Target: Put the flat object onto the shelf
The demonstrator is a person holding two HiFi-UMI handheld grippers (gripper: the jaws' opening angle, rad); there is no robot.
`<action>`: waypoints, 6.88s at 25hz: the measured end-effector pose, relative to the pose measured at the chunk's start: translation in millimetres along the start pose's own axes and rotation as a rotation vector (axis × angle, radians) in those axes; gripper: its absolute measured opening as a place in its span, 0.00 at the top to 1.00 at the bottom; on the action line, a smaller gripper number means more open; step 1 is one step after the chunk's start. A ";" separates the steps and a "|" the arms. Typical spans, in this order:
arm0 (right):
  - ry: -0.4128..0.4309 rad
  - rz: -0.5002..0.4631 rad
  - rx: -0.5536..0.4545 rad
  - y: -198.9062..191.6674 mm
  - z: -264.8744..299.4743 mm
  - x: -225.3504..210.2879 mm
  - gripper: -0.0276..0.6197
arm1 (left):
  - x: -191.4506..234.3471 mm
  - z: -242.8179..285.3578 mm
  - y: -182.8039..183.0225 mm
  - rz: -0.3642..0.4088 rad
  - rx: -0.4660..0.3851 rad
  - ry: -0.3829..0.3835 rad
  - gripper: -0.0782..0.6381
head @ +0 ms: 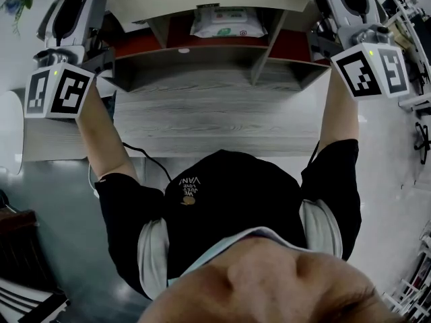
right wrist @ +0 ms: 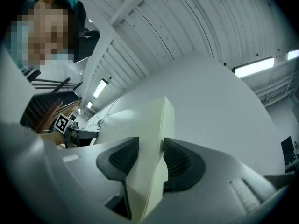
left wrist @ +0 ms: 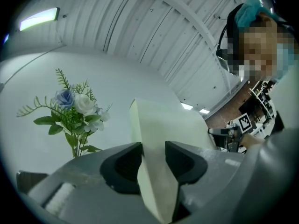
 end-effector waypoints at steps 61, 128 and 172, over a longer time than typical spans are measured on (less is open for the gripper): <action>0.006 -0.030 0.117 -81.6 85.7 -51.9 0.72 | 74.4 104.0 -40.7 0.123 0.063 0.020 0.67; -0.020 0.051 0.057 -68.3 53.8 -41.8 0.62 | 60.0 62.2 -34.7 0.057 0.032 0.038 0.60; -0.033 0.126 0.098 -57.9 -34.0 41.9 0.95 | -4.0 -43.1 -67.5 -0.051 0.038 0.000 0.89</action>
Point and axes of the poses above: the fingertips, and each gripper's own axes: z forward along the fingers, x to its left, y out of its top, the point moved 1 cm from there along -z, backward along the fingers, and after that the axes turned 14 degrees about -z, right-handed, at the moved point
